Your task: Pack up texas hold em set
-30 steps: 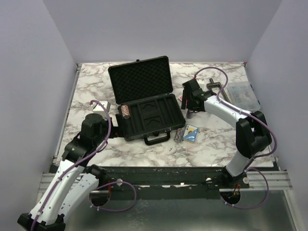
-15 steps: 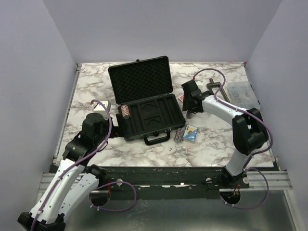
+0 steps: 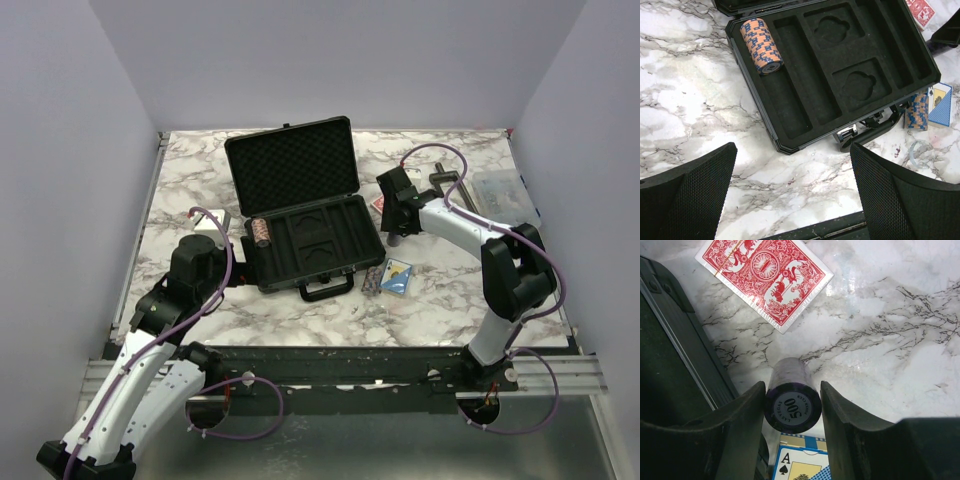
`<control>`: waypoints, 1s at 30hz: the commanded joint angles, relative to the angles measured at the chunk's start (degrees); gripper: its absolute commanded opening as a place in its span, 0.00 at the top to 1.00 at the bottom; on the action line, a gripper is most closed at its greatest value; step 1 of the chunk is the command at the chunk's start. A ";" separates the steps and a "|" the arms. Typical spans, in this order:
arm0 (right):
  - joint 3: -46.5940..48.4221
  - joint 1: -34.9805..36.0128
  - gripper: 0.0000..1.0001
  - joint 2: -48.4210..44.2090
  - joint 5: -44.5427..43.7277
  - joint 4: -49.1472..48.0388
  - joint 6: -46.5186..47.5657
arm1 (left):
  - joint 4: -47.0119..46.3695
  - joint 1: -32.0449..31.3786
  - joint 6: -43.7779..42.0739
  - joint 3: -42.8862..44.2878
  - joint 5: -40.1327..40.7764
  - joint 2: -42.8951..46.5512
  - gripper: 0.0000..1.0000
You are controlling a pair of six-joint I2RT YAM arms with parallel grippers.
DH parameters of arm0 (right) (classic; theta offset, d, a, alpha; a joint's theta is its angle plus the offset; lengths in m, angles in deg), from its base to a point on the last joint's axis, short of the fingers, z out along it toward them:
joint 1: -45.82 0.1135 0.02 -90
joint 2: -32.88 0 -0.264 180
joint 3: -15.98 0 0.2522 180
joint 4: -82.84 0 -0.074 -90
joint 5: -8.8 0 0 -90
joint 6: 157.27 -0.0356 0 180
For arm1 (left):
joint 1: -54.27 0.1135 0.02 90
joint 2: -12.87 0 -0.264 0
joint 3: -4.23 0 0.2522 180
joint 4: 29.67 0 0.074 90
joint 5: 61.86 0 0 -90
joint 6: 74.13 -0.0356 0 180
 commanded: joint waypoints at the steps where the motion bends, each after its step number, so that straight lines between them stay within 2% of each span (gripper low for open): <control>1: -1.04 -0.18 0.52 1.05 -0.10 -0.12 -0.03 | 0.98 -0.36 -0.47 -0.52 0.91 0.04 0.05; 8: -1.18 -0.18 0.61 1.36 -0.44 -0.03 0.00 | 0.98 -0.36 -0.56 -0.45 0.83 0.08 0.05; 12: -0.93 -0.17 0.77 1.28 -0.65 0.48 -0.02 | 0.93 -0.36 -0.65 -0.43 0.91 0.01 0.05; 14: -0.45 -0.18 0.88 0.99 -0.65 0.95 -0.01 | 0.96 -0.40 -0.64 -0.41 0.91 -0.01 0.05; 18: 0.98 -0.22 0.99 0.01 -0.56 2.18 0.42 | 0.96 -0.37 -0.58 -0.43 0.83 0.16 0.05; 25: 2.66 -0.19 0.99 -1.13 -0.46 3.53 1.03 | 0.89 -0.37 -0.56 -0.25 -0.19 0.30 0.06; 30: 3.63 -0.24 0.99 -2.77 0.26 4.98 1.45 | 0.41 -0.40 -0.01 -0.08 0.11 0.14 0.10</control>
